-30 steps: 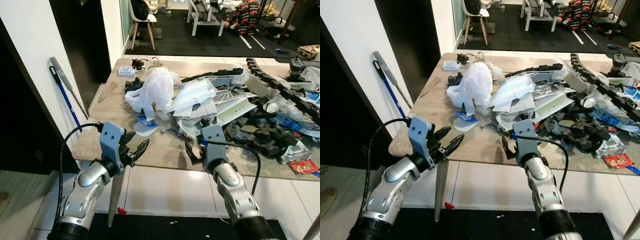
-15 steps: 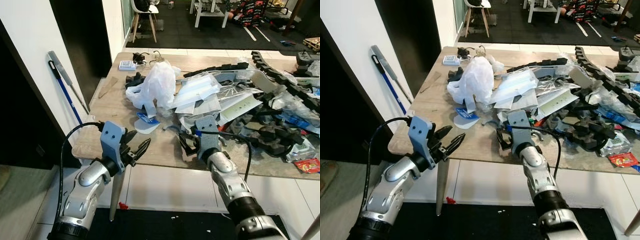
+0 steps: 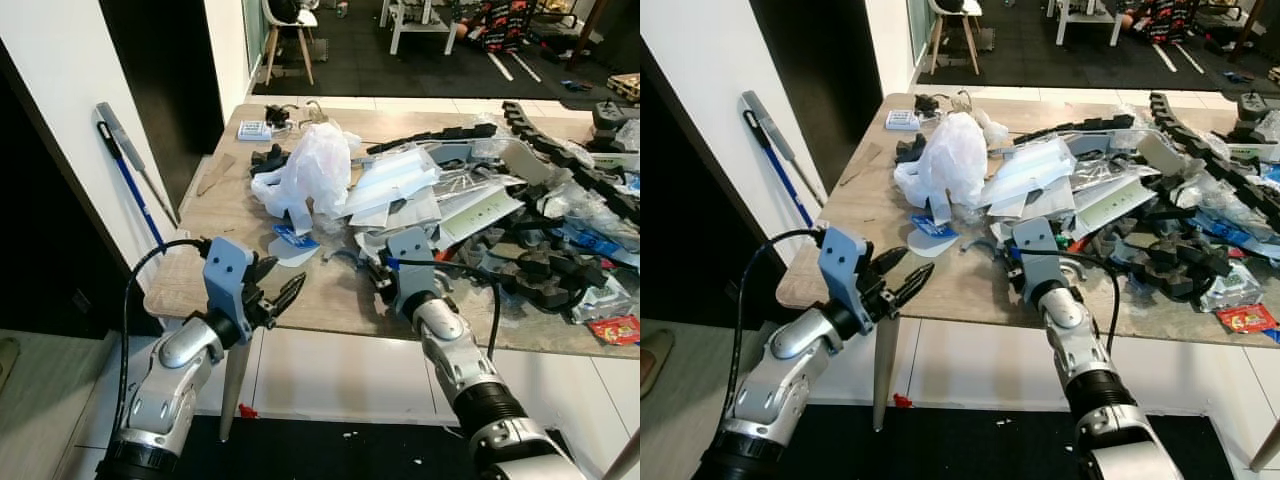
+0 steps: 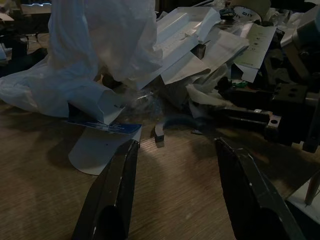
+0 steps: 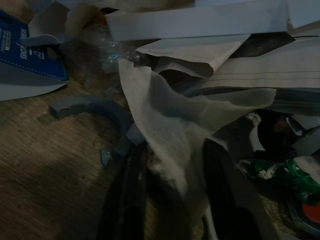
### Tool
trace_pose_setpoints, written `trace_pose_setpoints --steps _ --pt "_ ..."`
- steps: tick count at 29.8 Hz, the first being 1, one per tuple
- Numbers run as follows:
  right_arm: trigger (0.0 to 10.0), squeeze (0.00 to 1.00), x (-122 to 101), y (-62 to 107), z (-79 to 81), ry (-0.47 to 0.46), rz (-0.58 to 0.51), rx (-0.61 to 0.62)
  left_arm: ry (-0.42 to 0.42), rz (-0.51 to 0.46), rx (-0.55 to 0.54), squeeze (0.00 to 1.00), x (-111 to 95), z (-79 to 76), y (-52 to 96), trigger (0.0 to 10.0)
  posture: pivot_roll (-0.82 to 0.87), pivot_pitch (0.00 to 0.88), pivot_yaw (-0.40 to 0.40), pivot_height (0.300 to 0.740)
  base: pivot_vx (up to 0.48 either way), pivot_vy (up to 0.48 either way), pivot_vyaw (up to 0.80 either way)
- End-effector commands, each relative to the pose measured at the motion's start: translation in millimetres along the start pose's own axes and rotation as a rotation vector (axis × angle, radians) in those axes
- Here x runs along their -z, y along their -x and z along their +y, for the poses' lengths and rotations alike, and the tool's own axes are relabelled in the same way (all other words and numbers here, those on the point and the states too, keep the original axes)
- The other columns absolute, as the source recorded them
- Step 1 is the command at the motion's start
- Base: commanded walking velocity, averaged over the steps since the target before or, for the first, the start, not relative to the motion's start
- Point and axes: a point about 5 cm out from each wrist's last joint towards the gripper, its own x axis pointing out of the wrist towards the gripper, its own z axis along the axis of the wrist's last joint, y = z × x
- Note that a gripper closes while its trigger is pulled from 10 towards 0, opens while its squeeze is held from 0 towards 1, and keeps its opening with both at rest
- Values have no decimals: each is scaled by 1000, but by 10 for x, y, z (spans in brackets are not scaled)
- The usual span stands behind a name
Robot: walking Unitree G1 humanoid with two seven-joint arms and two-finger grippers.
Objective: Picking trash to rubbish bin
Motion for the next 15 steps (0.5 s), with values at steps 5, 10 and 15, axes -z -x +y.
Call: trace_pose_setpoints --steps 5,10,15 --pt "0 0 -17 55 -38 -8 -32 49 19 12 -11 0 48 7 -2 10000 -14 104 42 740 0 0 0" --pt "0 0 -130 111 32 -10 -93 47 41 -4 -37 0 46 19 -12 10000 -28 99 44 740 0 0 0" --pt "0 0 -210 167 94 -33 -136 57 83 -34 -72 0 20 56 -9 10000 -40 97 40 740 0 0 0"
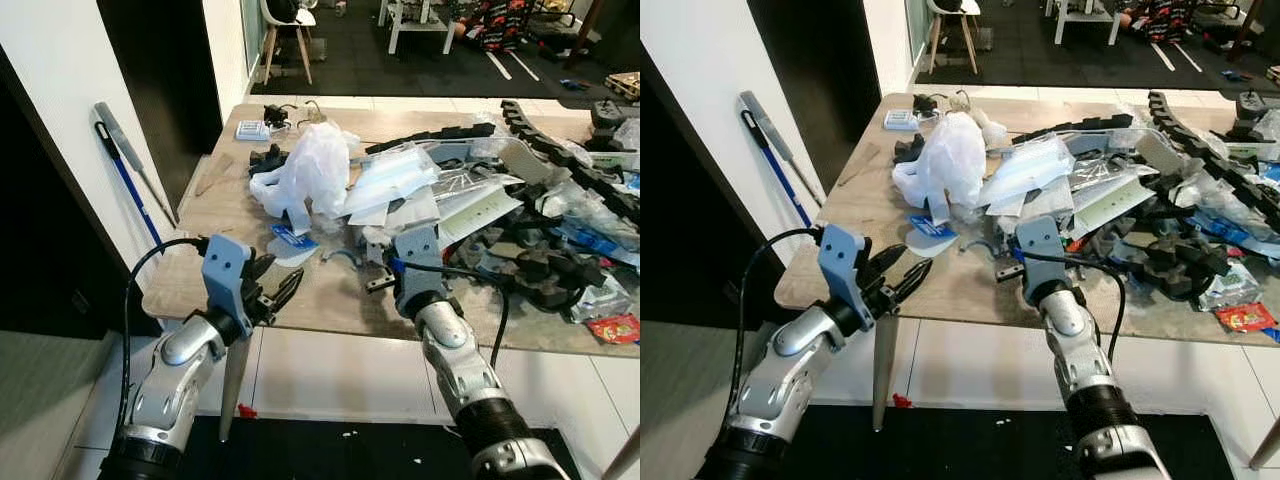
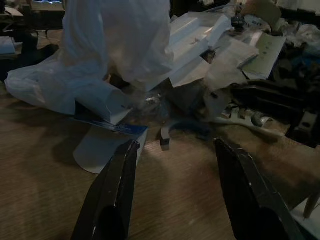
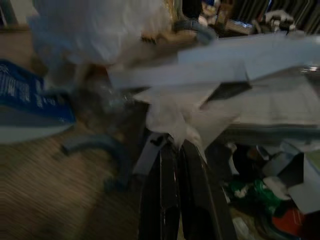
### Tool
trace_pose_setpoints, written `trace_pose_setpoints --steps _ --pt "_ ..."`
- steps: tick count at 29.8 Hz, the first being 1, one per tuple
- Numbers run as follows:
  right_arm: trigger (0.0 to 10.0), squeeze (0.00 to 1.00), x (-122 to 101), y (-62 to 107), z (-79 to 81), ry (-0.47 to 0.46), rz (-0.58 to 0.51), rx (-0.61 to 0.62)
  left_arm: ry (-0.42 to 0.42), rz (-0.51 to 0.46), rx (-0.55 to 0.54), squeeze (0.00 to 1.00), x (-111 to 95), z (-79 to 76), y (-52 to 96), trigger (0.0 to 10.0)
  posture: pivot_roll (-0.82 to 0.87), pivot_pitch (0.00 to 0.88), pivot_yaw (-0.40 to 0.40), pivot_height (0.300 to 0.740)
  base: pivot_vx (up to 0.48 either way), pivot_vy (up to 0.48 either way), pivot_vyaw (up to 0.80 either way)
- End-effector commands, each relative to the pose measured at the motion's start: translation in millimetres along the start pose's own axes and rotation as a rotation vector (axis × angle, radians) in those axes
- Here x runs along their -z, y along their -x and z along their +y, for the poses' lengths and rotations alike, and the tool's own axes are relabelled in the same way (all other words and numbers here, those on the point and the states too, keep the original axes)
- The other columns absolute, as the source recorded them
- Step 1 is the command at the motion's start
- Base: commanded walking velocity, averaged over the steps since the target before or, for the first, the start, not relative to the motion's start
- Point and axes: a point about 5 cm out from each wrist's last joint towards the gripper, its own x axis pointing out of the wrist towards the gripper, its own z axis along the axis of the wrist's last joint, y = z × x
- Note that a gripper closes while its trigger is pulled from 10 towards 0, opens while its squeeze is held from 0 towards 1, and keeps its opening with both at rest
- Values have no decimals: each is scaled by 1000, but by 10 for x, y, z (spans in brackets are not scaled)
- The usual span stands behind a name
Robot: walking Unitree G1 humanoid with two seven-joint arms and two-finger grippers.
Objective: Picking trash to rubbish bin
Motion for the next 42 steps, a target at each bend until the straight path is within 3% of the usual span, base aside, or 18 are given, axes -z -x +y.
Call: trace_pose_setpoints --steps 1,4,9,14,16,17,23,26,42 --pt "0 0 -3 33 28 -15 1 6 32 -12 -25 0 6 28 6 10000 -40 97 40 740 0 0 0" --pt "0 0 -72 68 65 -41 -29 25 9 -14 -43 0 -3 46 12 10000 -34 96 32 740 0 0 0" --pt "0 0 -310 144 209 -75 -141 4 21 -54 -172 0 -39 191 59 10000 -47 89 32 740 0 0 0" --pt "0 0 -326 192 189 -77 -140 34 -27 -53 -248 0 -35 257 80 10000 -48 82 27 740 0 0 0" --pt "549 0 -336 202 184 -62 -142 34 -44 -77 -305 0 -71 293 92 10000 -49 80 25 740 0 0 0" --pt "10000 0 -327 203 180 -47 -135 38 -39 -84 -324 0 -82 302 94 10000 -50 78 23 740 0 0 0" --pt "10000 0 -333 210 122 14 -113 72 -28 -102 -324 0 -102 264 98 10000 -49 71 15 740 0 0 0" --pt "10000 0 -362 223 88 -10 -129 93 -42 -113 -322 0 -117 238 92 10000 -48 66 16 740 0 0 0" --pt "10000 0 -353 232 110 -1 -110 85 -68 -125 -341 0 -179 203 -18 10000 -44 61 15 740 0 0 -763"
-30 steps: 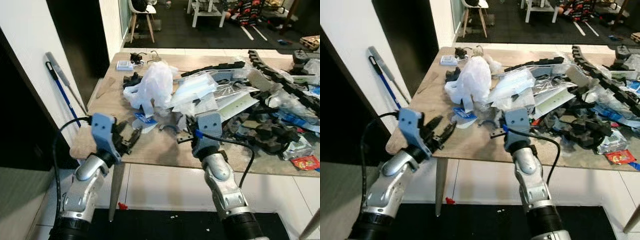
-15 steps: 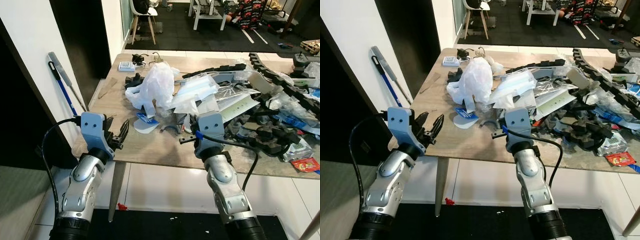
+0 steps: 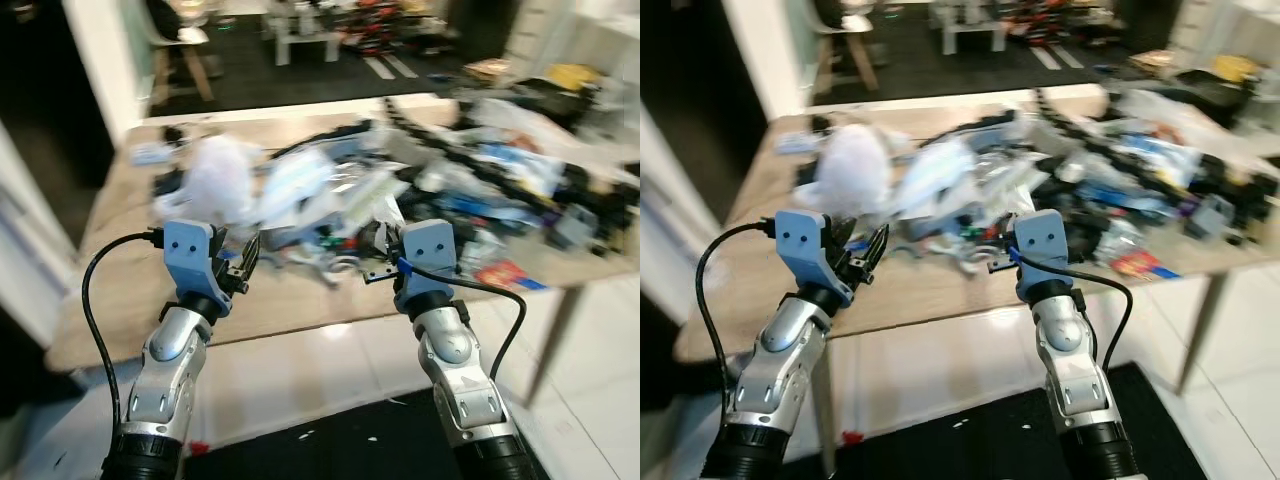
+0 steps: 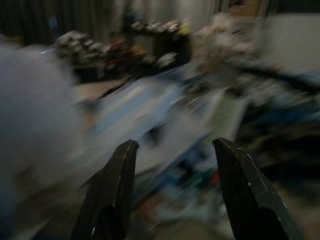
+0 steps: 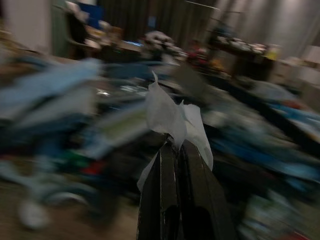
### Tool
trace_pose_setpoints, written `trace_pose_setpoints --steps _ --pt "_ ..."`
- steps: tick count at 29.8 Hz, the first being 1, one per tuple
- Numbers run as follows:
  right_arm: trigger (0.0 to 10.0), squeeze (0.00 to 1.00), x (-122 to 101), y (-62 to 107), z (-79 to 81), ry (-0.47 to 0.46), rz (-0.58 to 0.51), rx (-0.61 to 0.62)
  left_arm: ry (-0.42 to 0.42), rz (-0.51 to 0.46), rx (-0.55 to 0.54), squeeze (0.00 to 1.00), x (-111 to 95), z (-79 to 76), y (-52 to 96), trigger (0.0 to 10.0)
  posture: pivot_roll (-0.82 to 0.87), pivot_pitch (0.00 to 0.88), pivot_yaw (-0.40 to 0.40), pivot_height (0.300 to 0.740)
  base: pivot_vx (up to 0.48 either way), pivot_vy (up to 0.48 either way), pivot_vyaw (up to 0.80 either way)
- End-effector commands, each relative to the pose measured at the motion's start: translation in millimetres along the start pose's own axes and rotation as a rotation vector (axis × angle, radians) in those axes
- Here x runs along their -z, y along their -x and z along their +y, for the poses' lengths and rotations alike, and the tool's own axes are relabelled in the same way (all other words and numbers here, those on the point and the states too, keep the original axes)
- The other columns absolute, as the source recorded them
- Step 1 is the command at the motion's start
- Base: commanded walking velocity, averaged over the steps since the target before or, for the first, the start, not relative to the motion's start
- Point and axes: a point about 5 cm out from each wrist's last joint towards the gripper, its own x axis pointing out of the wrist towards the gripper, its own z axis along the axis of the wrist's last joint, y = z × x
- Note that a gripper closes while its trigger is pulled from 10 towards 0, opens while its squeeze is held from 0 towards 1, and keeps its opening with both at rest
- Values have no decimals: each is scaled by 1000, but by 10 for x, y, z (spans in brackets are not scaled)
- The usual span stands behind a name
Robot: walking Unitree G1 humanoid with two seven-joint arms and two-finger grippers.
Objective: Picking trash to rubbish bin
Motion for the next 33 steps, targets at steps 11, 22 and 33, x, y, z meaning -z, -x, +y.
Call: trace_pose_setpoints --steps 11,22,33 --pt "10000 0 20 25 21 -21 21 2 -41 20 31 0 30 -59 7 10000 -38 60 17 740 0 0 -800" --pt "10000 0 19 23 62 -17 20 -12 -42 9 16 0 -11 1 -7 10000 -31 54 20 740 0 0 -800" --pt "10000 0 7 17 68 -16 13 -19 -41 2 -15 0 -39 82 -12 10000 -28 41 20 740 0 0 -800"
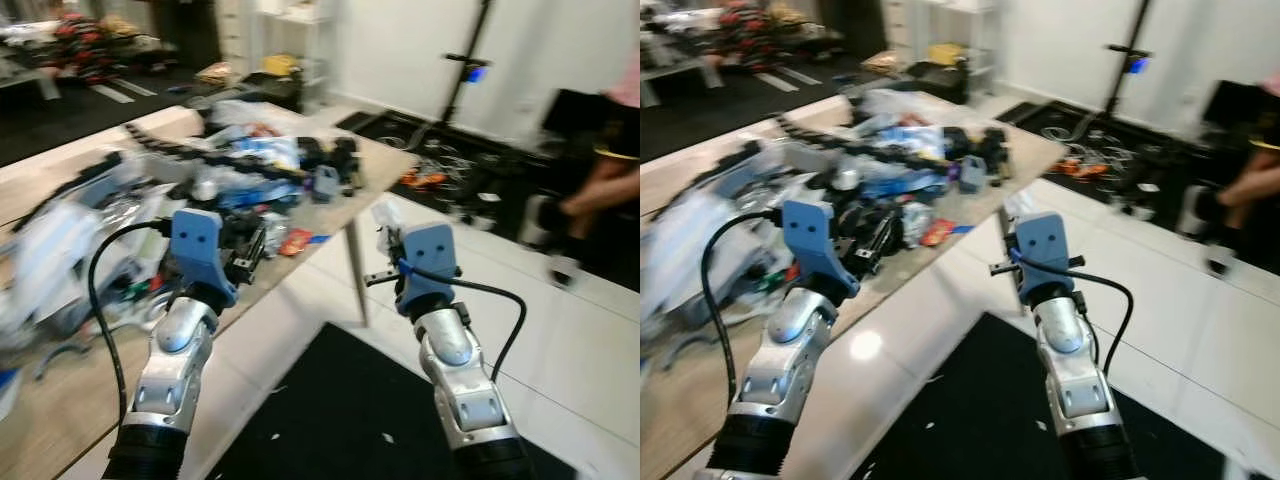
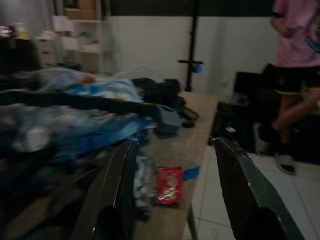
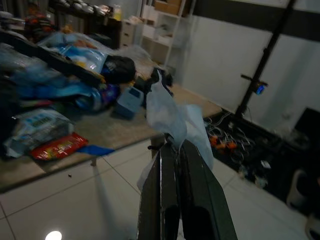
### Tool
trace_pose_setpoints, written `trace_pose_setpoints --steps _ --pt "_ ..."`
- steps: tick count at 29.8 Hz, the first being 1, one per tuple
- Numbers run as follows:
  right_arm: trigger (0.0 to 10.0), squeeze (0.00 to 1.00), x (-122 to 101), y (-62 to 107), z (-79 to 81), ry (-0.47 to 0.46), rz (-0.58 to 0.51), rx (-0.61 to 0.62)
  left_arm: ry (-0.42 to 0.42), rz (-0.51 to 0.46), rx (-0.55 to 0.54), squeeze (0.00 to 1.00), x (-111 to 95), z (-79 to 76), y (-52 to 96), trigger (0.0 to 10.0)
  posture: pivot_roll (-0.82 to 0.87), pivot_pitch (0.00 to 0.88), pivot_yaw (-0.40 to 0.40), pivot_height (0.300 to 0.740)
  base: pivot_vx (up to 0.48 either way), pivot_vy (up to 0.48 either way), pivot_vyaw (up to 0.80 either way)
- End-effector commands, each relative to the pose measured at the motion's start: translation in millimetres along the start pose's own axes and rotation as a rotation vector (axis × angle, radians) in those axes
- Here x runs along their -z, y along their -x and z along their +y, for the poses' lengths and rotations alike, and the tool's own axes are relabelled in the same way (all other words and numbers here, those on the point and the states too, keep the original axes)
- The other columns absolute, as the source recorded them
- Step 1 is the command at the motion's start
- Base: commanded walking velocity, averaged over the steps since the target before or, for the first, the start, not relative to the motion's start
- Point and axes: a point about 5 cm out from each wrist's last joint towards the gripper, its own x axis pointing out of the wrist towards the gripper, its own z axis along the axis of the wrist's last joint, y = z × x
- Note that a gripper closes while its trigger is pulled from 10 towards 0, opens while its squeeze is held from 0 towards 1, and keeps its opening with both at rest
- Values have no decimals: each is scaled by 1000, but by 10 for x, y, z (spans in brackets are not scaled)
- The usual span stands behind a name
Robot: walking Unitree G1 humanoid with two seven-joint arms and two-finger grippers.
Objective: Picking trash to rubbish bin
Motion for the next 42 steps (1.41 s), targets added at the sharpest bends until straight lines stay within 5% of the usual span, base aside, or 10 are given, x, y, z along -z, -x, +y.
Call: trace_pose_setpoints --steps 1,42 --pt "10000 0 13 11 2 2 7 -5 -4 7 -3 0 5 28 2 10000 -28 41 21 740 0 0 -800" --pt "10000 0 51 23 34 -14 33 -21 -3 0 -24 0 -11 68 -17 10000 -26 50 18 740 0 0 -800"
